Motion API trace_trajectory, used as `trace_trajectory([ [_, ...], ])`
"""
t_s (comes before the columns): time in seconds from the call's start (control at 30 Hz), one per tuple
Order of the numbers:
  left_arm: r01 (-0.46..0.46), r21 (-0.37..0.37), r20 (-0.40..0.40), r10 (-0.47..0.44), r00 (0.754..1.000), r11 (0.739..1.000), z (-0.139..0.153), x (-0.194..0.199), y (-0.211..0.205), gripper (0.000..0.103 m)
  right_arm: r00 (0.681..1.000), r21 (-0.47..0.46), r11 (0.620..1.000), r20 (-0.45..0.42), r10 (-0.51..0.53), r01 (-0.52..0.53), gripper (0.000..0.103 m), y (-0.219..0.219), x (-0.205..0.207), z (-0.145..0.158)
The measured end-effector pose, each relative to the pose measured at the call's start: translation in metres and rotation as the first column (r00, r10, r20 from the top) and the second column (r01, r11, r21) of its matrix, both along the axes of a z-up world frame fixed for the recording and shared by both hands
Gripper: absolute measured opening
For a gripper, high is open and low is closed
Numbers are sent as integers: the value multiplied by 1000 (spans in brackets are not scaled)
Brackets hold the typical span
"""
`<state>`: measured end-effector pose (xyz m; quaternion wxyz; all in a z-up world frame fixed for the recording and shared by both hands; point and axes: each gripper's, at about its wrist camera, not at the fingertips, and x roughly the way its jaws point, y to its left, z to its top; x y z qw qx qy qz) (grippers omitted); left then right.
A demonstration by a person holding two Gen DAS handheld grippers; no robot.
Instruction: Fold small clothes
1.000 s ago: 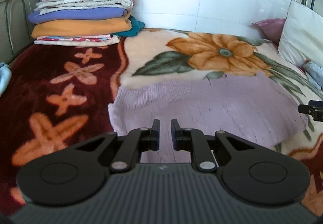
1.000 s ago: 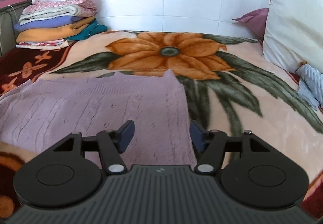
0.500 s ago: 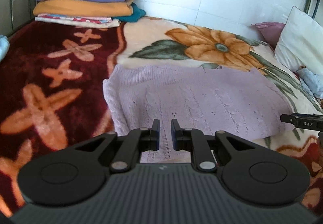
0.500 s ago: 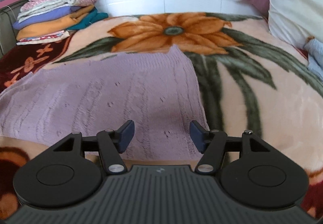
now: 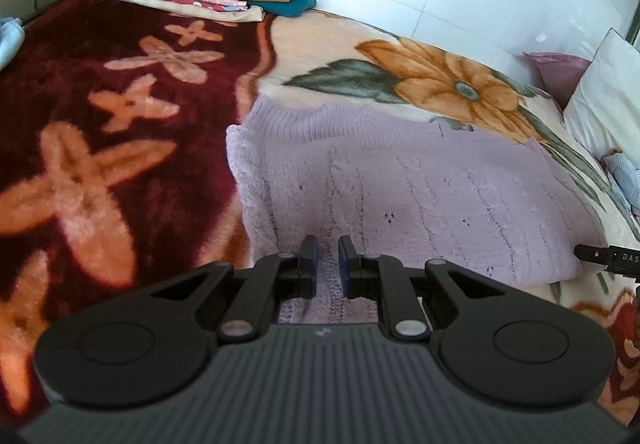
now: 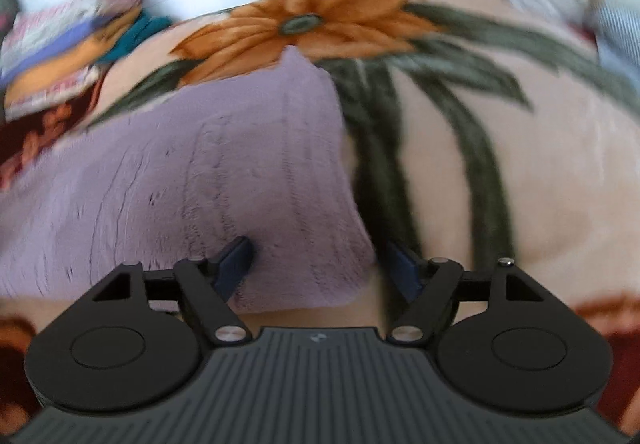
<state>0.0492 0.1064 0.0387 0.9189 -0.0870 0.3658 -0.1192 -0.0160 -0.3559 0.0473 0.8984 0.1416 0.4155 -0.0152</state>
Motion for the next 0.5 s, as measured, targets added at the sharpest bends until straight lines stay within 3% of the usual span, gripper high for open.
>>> trace_trajectory([
  [0.1, -19, 5, 12, 19, 1000, 1000, 7, -4, 3, 15, 1000, -3, 1000, 10, 11, -10, 78, -2, -2, -1],
  [0.27, -127, 116, 52, 121, 991, 985, 22, -14, 15, 15, 1000, 11, 1000, 15, 14, -14, 78, -8, -4, 1],
  [0.5, -135, 31, 26, 134, 991, 990, 39, -23, 24, 15, 997, 16, 1000, 71, 15, -16, 78, -19, -15, 24],
])
